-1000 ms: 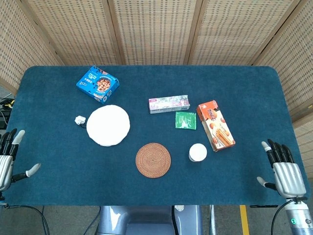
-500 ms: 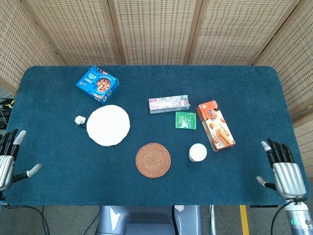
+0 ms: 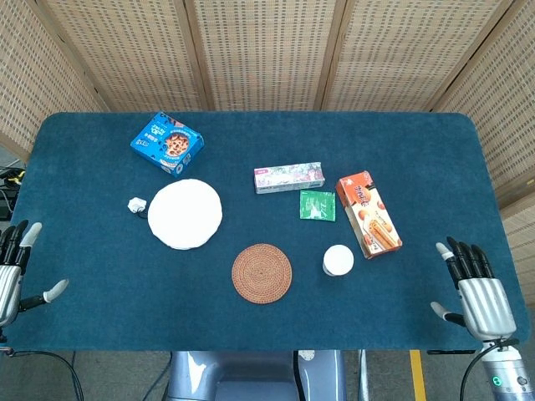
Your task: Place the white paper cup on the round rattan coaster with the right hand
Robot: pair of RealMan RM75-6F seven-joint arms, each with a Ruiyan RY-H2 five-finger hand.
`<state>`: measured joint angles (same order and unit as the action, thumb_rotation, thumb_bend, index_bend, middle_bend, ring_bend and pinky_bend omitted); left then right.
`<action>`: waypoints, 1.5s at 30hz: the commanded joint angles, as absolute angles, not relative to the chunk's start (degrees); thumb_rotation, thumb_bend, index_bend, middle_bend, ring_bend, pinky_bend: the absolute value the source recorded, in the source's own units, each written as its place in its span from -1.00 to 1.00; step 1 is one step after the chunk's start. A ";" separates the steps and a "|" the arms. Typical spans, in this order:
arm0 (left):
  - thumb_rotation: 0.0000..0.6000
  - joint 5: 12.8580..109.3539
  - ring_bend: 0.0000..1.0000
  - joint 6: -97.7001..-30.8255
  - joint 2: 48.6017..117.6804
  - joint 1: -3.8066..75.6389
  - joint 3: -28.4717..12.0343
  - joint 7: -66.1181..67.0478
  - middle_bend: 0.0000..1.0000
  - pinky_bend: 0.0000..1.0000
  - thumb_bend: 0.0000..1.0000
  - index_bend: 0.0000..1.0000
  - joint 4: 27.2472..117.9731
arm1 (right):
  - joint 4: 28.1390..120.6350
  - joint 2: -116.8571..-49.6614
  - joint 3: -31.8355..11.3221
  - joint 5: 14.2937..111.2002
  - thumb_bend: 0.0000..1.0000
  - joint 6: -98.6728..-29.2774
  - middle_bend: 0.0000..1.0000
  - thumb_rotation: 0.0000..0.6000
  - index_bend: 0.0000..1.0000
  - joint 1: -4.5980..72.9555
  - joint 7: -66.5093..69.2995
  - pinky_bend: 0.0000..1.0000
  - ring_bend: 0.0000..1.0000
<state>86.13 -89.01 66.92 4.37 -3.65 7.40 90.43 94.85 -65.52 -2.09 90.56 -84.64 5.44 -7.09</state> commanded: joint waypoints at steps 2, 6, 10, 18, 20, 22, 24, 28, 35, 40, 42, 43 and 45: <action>-1.00 86.07 -1.00 -89.03 66.79 4.35 -3.71 7.45 -1.00 -1.00 -1.00 -1.00 90.46 | 95.92 -66.54 -1.62 92.04 -0.93 -81.97 -1.00 1.00 -0.76 7.40 -7.66 -1.00 -1.00; -1.00 85.89 -1.00 -88.99 66.71 4.32 -3.81 7.05 -1.00 -1.00 -1.00 -1.00 90.43 | 99.19 -67.55 -2.44 91.69 -0.93 -76.35 -1.00 1.00 -0.63 11.20 -11.40 -1.00 -1.00; -1.00 85.74 -1.00 -88.72 66.68 4.41 -3.84 6.80 -1.00 -1.00 -1.00 -1.00 90.23 | 101.79 -68.97 -3.73 89.43 -0.93 -71.63 -1.00 1.00 -0.64 14.33 -14.33 -1.00 -1.00; -1.00 85.76 -1.00 -88.44 66.75 4.54 -3.84 6.15 -1.00 -1.00 -1.00 -1.00 89.80 | 103.38 -72.87 -7.12 81.72 -0.93 -63.14 -1.00 1.00 -0.64 20.55 -19.41 -1.00 -1.00; -1.00 85.68 -1.00 -88.30 66.78 4.59 -3.85 6.11 -1.00 -1.00 -1.00 -1.00 89.73 | 103.47 -73.55 -7.65 79.87 -0.93 -61.83 -1.00 1.00 -0.64 21.70 -21.01 -1.00 -1.00; -1.00 85.66 -1.00 -88.14 66.81 4.68 -3.85 6.10 -1.00 -1.00 -1.00 -1.00 89.67 | 103.29 -74.33 -8.16 77.94 -0.93 -60.52 -1.00 1.00 -0.64 22.92 -22.59 -1.00 -1.00; -1.00 85.68 -1.00 -88.07 66.85 4.71 -3.83 6.14 -1.00 -1.00 -1.00 -1.00 89.57 | 103.07 -75.16 -8.59 76.11 -0.93 -59.39 -1.00 1.00 -0.64 24.06 -23.81 -1.00 -1.00; -1.00 85.73 -1.00 -88.08 66.91 4.72 -3.80 6.02 -1.00 -1.00 -1.00 -1.00 89.42 | 102.05 -76.42 -9.10 72.94 -0.93 -57.87 -1.00 1.00 -0.64 25.72 -25.34 -1.00 -1.00; -1.00 85.77 -1.00 -87.81 67.06 4.87 -3.74 6.08 -1.00 -1.00 -1.00 -1.00 89.22 | 98.95 -77.90 -9.18 68.28 -0.93 -56.24 -1.00 1.00 -0.63 27.91 -26.12 -1.00 -1.00; -1.00 85.95 -1.00 -87.75 67.18 4.96 -3.66 6.29 -1.00 -1.00 -1.00 -1.00 89.19 | 97.42 -78.41 -9.41 66.33 -0.93 -55.55 -1.00 1.00 -0.61 29.21 -26.57 -1.00 -1.00; -1.00 85.92 -1.00 -87.70 67.19 4.98 -3.66 6.28 -1.00 -1.00 -1.00 -1.00 89.15 | 97.15 -78.54 -9.31 65.72 -0.93 -55.34 -1.00 1.00 -0.57 29.58 -26.71 -0.99 -1.00; -1.00 85.84 -1.00 -87.62 67.19 5.00 -3.67 6.26 -1.00 -1.00 -1.00 -1.00 89.11 | 96.88 -78.68 -9.16 65.35 -0.93 -55.26 -1.00 1.00 -0.55 29.83 -26.88 -0.99 -1.00; -1.00 85.66 -1.00 -87.40 67.19 5.05 -3.67 6.21 -1.00 -1.00 -1.00 -1.00 89.07 | 96.34 -79.02 -8.84 64.63 -0.93 -55.22 -1.00 1.00 -0.49 30.15 -27.14 -0.98 -1.00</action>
